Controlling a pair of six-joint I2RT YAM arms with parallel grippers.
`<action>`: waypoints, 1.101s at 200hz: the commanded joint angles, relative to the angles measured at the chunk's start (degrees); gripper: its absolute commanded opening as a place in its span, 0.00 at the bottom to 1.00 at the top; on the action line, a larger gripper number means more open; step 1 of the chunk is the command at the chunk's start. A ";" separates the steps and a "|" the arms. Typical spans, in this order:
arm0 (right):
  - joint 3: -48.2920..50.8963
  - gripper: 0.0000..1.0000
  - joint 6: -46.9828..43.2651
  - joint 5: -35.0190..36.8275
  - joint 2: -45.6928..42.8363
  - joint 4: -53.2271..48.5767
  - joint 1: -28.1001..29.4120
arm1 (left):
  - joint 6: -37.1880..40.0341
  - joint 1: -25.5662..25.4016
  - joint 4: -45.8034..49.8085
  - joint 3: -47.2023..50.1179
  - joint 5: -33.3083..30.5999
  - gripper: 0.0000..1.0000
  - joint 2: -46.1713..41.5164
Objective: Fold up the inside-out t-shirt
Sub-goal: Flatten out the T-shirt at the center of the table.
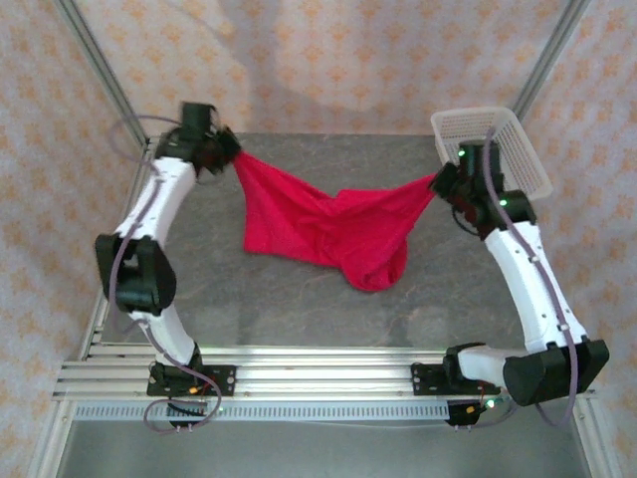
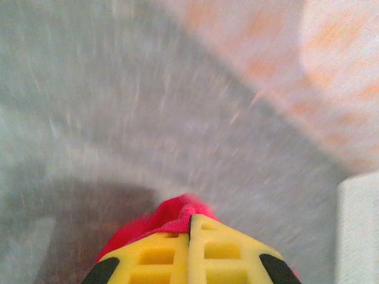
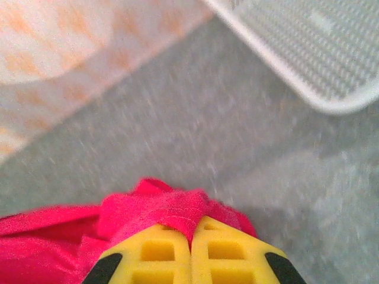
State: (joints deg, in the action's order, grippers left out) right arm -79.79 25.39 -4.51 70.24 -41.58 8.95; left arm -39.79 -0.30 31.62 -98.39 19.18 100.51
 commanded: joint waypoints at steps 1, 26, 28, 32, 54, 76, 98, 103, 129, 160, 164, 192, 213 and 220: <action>-5.94 0.00 -2.34 -0.40 -0.38 -3.42 -2.50 | -0.10 4.60 6.04 -7.88 2.20 0.00 -7.07; -11.51 0.00 -1.84 -2.03 0.23 -4.11 -3.42 | -1.01 7.64 6.80 -10.68 5.04 0.00 -9.71; -11.88 0.00 -1.88 -2.09 0.33 -4.07 -3.42 | -1.06 7.71 6.79 -10.68 5.24 0.00 -9.94; -12.67 0.00 -1.96 -2.23 0.46 -4.17 -3.41 | -1.01 8.04 6.85 -10.61 5.57 0.00 -10.30; -17.93 0.00 -2.98 -1.38 1.94 -6.40 -3.63 | -0.81 9.86 7.32 -10.51 6.72 0.00 -11.85; -23.53 0.00 -4.43 -0.72 2.88 -8.77 -4.28 | -1.40 12.12 7.51 -11.62 9.02 0.00 -12.77; -29.76 0.00 -5.51 -0.99 3.24 -10.37 -4.38 | -2.21 14.01 7.88 -14.65 10.87 0.00 -14.46; -31.24 0.00 -5.40 -1.64 3.20 -10.56 -4.40 | -2.38 14.32 8.01 -15.54 11.26 0.00 -15.05; -39.68 0.00 -3.59 -6.89 2.56 -12.86 -4.38 | -2.53 15.73 9.05 -19.72 11.45 0.00 -19.75; -46.95 0.00 -2.17 -8.92 -1.05 -14.75 -4.38 | 0.13 16.92 10.39 -22.40 4.64 0.00 -28.62; -47.57 0.00 -2.24 -8.66 -1.70 -14.76 -4.38 | 0.58 16.91 10.40 -22.46 3.30 0.00 -29.69; -51.30 0.00 -2.59 -5.57 -5.18 -14.49 -4.39 | 3.01 16.91 10.44 -24.29 -2.47 0.00 -34.66; -53.40 0.00 -3.35 -4.22 -5.09 -14.49 -4.41 | 4.38 16.91 10.91 -26.95 -3.44 0.00 -34.65; -53.82 0.00 -3.74 -3.65 -4.67 -14.49 -4.38 | 4.77 16.91 10.92 -27.64 -3.69 0.00 -34.15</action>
State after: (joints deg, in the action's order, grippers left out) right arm -131.39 22.41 -11.29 65.06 -56.36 5.04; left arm -38.26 15.92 42.09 -124.90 20.05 63.77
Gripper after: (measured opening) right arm 0.045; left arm 0.048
